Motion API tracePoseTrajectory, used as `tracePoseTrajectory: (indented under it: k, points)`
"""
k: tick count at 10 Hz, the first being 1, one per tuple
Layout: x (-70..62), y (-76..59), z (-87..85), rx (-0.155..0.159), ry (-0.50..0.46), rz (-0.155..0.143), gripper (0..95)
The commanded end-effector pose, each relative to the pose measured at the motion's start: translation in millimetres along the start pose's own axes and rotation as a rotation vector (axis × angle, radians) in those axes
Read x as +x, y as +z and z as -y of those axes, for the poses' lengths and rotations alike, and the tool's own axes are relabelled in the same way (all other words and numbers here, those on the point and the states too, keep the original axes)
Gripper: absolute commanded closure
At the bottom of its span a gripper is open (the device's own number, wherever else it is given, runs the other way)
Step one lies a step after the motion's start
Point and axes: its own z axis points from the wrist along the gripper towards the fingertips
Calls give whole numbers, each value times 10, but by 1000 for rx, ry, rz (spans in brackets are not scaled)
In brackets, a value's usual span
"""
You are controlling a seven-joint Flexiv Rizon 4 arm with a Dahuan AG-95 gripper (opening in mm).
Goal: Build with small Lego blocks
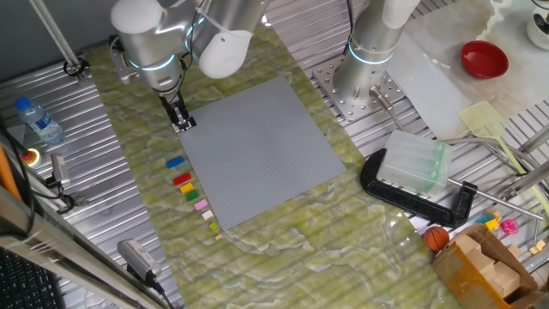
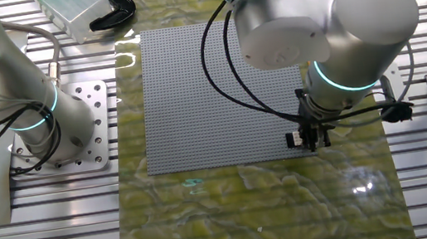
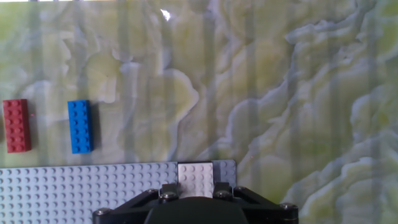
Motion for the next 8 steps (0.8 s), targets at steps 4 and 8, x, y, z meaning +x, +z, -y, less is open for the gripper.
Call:
tracePoseTrajectory:
  k: [4,8]
  points:
    - [3,46,-7,1,1,1,950]
    - [1,57,-5,1,0,-11,950]
